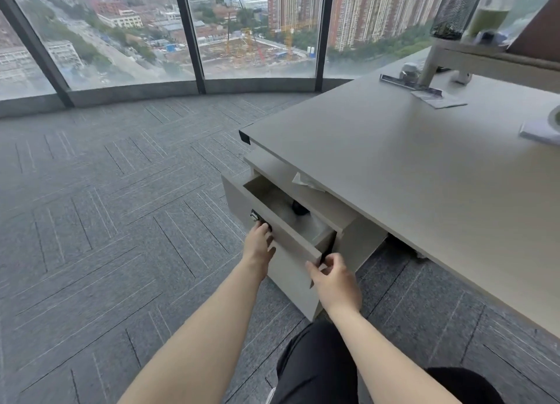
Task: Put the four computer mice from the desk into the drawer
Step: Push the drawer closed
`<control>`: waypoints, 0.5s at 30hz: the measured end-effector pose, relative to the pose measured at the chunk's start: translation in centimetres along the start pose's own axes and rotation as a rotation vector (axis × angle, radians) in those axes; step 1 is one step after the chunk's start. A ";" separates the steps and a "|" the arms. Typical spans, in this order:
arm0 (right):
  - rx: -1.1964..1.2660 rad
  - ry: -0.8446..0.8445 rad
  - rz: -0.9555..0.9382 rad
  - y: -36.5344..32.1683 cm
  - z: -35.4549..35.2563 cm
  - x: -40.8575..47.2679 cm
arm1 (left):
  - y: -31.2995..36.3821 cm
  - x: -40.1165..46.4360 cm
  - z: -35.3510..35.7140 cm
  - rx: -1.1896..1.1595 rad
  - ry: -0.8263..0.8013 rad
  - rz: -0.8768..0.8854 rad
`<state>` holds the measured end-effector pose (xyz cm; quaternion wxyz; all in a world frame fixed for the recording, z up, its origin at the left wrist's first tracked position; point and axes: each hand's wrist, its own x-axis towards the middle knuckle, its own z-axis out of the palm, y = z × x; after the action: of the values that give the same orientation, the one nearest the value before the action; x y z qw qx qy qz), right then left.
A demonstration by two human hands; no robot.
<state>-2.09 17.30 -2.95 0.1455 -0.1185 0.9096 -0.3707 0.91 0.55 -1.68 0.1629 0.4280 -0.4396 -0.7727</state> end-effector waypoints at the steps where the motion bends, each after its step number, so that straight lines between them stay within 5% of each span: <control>1: 0.010 0.019 0.021 0.1 -0.1 0.4 | 0.0 0.3 0.7 -0.008 -0.002 -0.009; 15: 0.270 0.043 0.101 2.1 -1.5 6.2 | 0.2 3.1 6.5 -0.125 -0.031 -0.047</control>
<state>-8.55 17.73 -4.57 0.1591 -0.0442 0.8592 -0.4843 -6.12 2.00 -1.57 0.1641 0.4153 -0.3828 -0.8087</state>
